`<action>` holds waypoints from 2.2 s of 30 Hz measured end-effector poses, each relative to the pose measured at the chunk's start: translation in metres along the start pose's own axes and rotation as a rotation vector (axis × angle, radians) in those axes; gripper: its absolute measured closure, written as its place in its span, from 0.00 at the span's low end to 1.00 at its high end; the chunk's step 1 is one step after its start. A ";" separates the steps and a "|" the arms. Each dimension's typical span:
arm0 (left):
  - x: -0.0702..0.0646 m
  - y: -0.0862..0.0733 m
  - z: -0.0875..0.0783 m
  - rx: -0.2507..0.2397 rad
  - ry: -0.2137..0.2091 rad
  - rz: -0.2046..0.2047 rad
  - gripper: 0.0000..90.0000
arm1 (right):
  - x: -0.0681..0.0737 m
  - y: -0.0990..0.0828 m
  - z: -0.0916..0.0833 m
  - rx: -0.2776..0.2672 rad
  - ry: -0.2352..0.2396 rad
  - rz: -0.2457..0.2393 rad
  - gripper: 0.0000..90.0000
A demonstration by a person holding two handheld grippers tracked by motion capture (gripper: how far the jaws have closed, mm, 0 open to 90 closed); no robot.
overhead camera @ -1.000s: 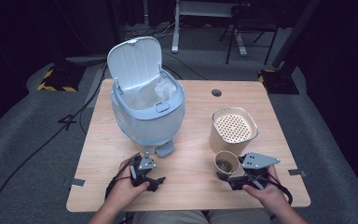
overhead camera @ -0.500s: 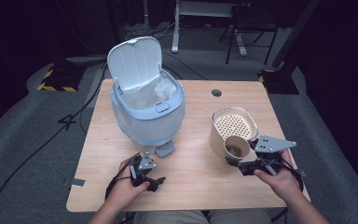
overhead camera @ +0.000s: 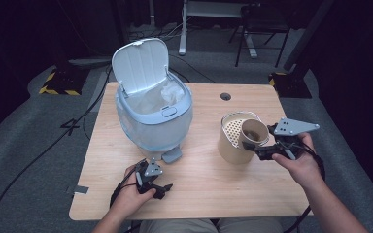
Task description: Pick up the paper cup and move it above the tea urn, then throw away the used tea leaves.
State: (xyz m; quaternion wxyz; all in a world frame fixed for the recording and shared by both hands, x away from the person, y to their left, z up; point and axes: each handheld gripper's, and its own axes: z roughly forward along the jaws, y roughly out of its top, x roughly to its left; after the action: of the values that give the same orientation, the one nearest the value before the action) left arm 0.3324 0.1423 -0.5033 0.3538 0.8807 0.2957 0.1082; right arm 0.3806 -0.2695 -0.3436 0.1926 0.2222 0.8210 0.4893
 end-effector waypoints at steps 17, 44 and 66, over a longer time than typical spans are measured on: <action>0.000 0.000 0.000 0.000 0.000 0.000 0.18 | -0.053 0.003 0.023 0.031 -0.054 0.025 0.32; 0.000 0.001 0.001 0.002 -0.001 0.002 0.18 | -0.055 0.005 0.026 0.211 -0.319 -0.481 0.33; 0.000 0.001 0.000 0.003 -0.001 0.001 0.18 | -0.030 0.006 0.042 0.541 -0.615 -1.222 0.33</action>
State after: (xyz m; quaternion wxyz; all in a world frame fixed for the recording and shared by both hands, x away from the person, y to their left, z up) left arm 0.3329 0.1416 -0.5032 0.3525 0.8814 0.2954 0.1074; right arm 0.4287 -0.2530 -0.3542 0.5911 -0.1081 0.7993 -0.0096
